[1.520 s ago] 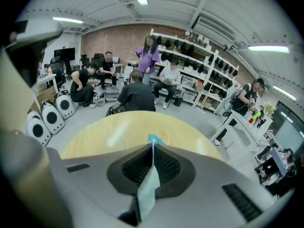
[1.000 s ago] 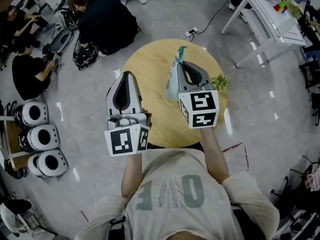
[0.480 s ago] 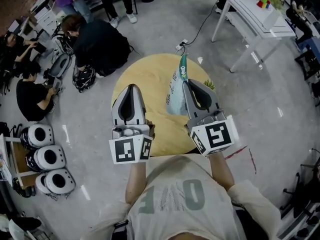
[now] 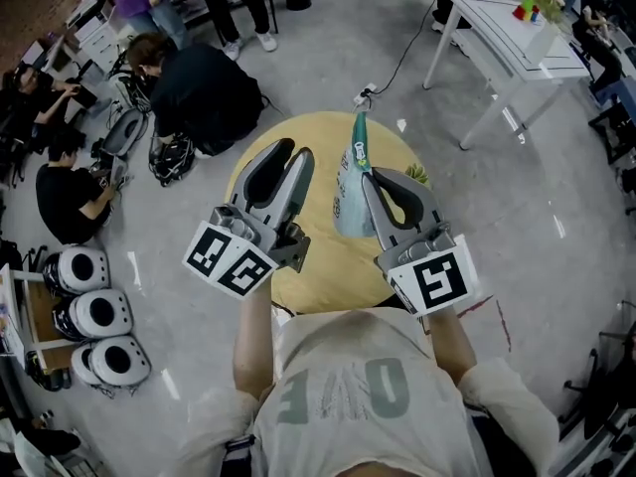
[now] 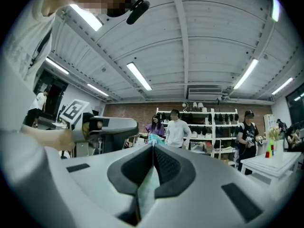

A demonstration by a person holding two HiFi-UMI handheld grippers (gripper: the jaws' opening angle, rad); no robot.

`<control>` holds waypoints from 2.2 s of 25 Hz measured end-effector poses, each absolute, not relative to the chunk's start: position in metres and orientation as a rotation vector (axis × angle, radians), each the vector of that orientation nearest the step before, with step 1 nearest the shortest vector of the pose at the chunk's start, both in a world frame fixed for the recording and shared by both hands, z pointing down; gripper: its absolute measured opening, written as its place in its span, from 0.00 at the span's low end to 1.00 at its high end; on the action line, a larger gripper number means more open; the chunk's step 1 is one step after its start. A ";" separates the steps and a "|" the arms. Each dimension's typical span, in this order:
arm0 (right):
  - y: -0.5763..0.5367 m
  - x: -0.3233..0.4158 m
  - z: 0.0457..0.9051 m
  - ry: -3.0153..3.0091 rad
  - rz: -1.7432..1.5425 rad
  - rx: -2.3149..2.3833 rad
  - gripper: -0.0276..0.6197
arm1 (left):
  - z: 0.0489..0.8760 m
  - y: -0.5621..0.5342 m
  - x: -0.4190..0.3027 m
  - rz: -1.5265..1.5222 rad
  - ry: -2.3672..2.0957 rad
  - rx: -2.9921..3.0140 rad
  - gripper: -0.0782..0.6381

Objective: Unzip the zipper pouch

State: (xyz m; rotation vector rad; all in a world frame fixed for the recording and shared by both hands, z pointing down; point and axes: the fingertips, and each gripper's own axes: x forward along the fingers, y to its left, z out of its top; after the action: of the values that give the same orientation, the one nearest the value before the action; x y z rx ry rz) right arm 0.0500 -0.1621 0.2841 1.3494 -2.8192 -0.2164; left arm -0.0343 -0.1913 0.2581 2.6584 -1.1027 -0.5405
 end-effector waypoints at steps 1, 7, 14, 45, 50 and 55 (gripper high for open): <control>-0.159 0.046 0.279 -2.838 -0.266 1.319 0.09 | 0.255 -0.191 -0.030 -0.542 -0.995 2.673 0.28; -0.134 0.023 0.271 -2.937 -0.424 1.011 0.09 | 0.251 -0.166 -0.001 -0.523 -0.414 2.694 0.36; -0.110 0.004 0.282 -2.903 -0.449 0.793 0.09 | 0.259 -0.147 -0.005 -0.542 -0.146 2.573 0.36; -0.117 0.004 0.309 -2.699 -0.414 0.831 0.22 | 0.262 -0.147 -0.013 -0.602 -0.406 2.542 0.15; -0.121 0.002 0.303 -2.690 -0.436 0.914 0.10 | 0.265 -0.147 -0.017 -0.551 -0.555 2.609 0.15; -0.114 0.006 0.303 -2.689 -0.437 0.913 0.09 | 0.267 -0.143 -0.014 -0.537 -0.587 2.622 0.15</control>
State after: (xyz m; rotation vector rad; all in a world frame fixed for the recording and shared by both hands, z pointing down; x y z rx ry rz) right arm 0.0060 -0.1137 0.3026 0.9127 -2.6887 -0.4373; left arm -0.0142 -0.1431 0.2674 2.6220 -0.5871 -0.5374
